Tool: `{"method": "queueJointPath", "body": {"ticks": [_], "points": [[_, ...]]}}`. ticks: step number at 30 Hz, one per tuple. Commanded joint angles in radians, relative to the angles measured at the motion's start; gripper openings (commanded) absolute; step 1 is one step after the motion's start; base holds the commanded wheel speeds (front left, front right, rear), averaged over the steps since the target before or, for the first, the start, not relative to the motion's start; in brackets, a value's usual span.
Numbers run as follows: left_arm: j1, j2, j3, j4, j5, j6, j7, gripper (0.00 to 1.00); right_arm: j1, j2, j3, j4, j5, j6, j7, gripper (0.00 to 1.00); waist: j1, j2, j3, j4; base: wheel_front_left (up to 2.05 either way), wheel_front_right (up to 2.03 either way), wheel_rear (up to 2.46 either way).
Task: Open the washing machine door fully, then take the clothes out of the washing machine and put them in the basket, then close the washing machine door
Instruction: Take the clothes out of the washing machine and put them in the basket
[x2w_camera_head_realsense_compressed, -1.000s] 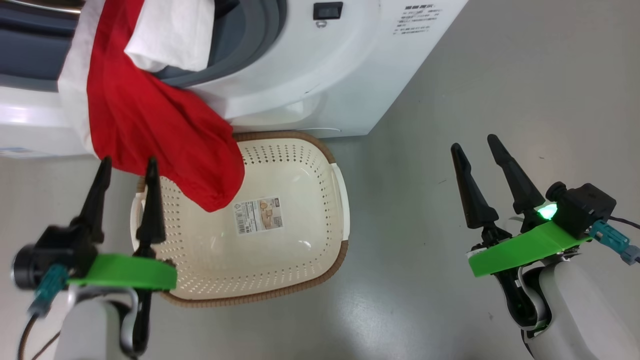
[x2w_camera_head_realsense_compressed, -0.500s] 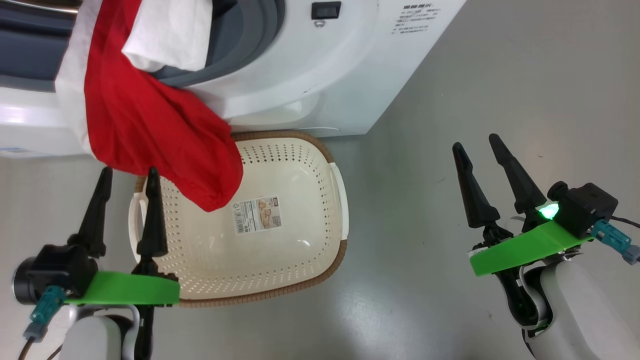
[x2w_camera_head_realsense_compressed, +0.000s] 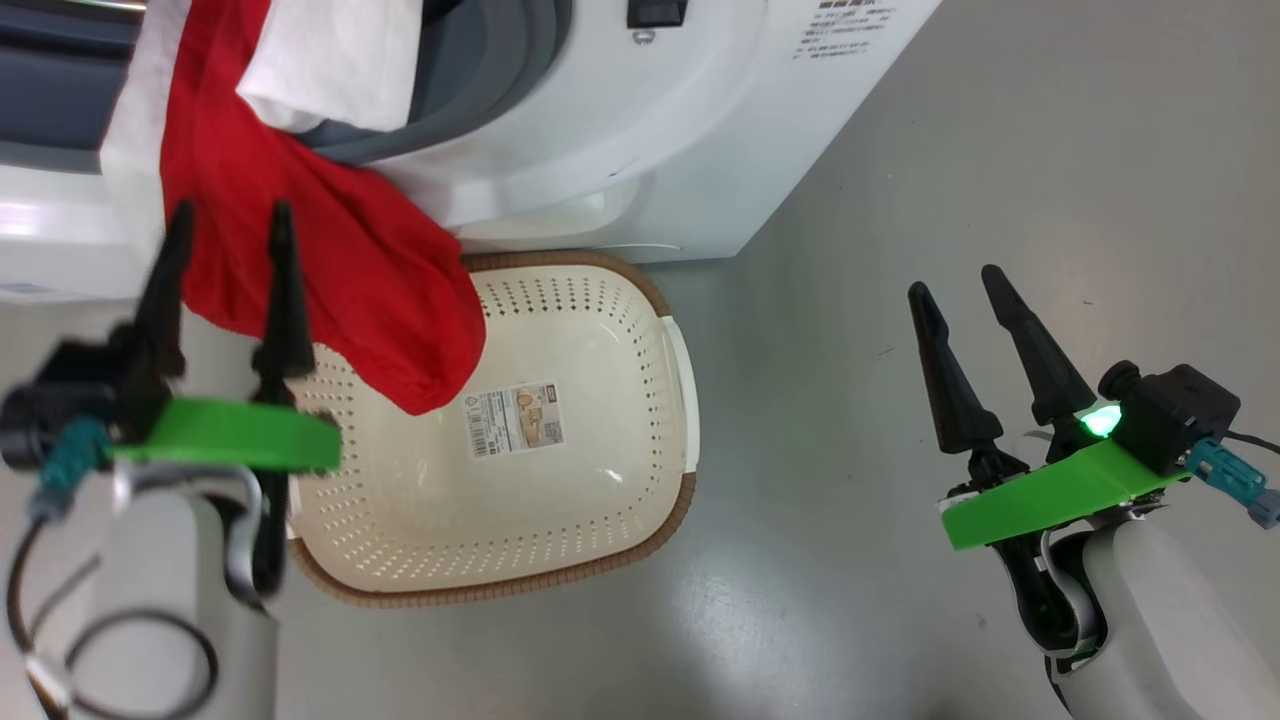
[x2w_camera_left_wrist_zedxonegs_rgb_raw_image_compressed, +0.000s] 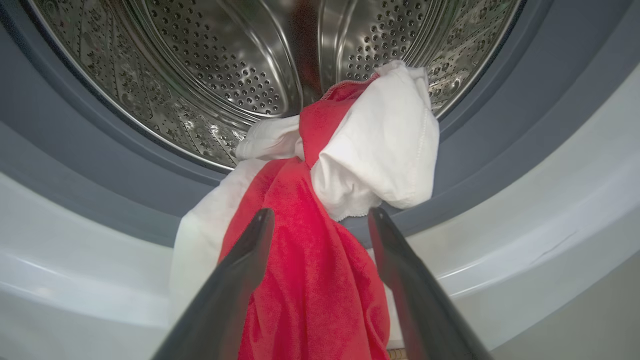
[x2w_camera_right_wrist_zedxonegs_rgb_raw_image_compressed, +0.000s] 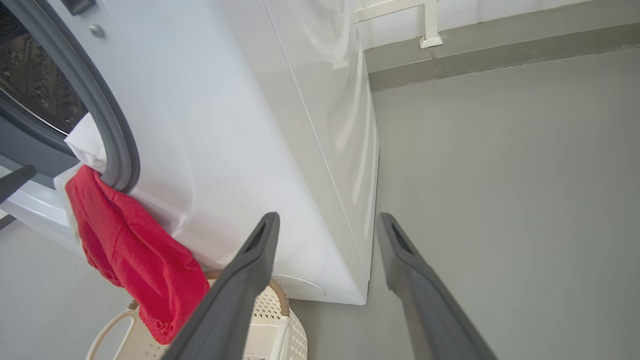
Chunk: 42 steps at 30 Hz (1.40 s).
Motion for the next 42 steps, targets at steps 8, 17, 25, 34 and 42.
{"method": "queueJointPath", "body": {"ticks": [8, 17, 25, 34, 42], "points": [[-0.177, 0.087, 0.029, 0.22, 0.038, 0.015, -0.005, 1.0, 0.006, 0.009, 0.025, -0.022, -0.001, 0.007, -0.006, 1.0, 0.0, 0.0, 0.006, -0.013, 0.0, 0.0, 0.0], [-0.289, 0.116, 0.013, 0.407, 0.038, 0.013, -0.005, 1.0, 0.007, 0.014, 0.02, -0.025, -0.001, 0.007, -0.006, 1.0, 0.0, 0.0, 0.012, -0.023, 0.0, 0.0, 0.0], [-0.333, 0.118, 0.002, 0.468, 0.033, 0.009, -0.005, 0.29, 0.007, 0.015, 0.017, -0.028, -0.003, 0.007, -0.006, 1.0, 0.0, 0.0, 0.012, -0.024, 0.0, 0.0, 0.0], [-0.31, 0.109, -0.013, 0.434, 0.026, -0.001, -0.005, 0.0, 0.01, 0.012, 0.021, -0.026, -0.004, 0.007, -0.006, 1.0, 0.0, 0.0, 0.0, -0.018, 0.0, 0.0, 0.0], [-0.233, 0.092, 0.015, 0.294, 0.001, -0.007, -0.005, 0.0, 0.023, 0.009, 0.022, -0.017, -0.002, 0.007, -0.006, 1.0, 0.0, 0.0, -0.034, -0.006, 0.0, 0.0, 0.0]]}}
